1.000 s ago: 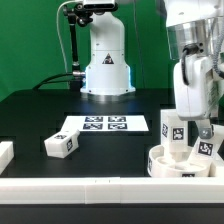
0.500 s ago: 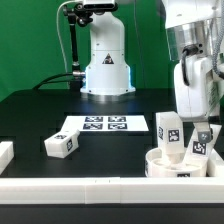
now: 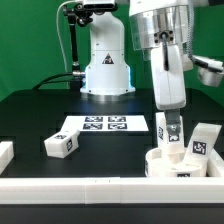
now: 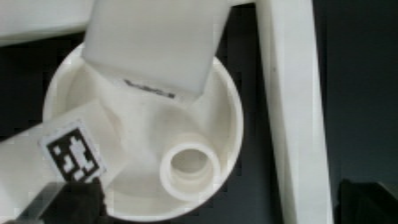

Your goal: Assemble stool

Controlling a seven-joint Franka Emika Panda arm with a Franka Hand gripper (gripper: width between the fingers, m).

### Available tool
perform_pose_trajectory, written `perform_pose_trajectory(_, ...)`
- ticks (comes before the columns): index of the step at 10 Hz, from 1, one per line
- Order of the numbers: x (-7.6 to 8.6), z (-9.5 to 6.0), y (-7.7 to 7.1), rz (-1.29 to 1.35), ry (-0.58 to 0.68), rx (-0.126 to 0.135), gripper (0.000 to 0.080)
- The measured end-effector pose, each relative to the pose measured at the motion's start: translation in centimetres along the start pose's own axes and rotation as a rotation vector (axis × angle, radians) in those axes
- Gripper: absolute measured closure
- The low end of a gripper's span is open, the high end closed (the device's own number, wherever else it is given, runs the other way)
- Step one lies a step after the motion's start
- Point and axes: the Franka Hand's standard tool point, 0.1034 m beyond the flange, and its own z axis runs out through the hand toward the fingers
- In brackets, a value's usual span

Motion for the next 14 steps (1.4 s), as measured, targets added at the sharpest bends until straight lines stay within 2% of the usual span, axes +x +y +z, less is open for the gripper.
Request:
perform_pose_trajectory(4,0.1,0.2,0.3,-0.060,0.005,-0.008,0.0150)
perform_pose_trajectory(5,1.0,0.4,0.6,-0.191,0.016,-0.026,0.0150)
perform_pose_trajectory(7,4.5,0.1,0.4,-0.415,0.034,-0.032,0.0150)
perform_pose_trajectory(9,8.1,-0.4,-0.3,-0.492,0.052,-0.031,0.0150)
perform_pose_trajectory(11,7.1,-0.1,-0.1,-0.502,0.045,-0.033,0.0150)
perform_pose_trajectory(13,7.3,-0.2,-0.1,-0.643,0.045,-0.037,0.0150)
perform_pose_trajectory(14,7.3,-0.1,0.0,-0.742,0.055,-0.052,0.0150)
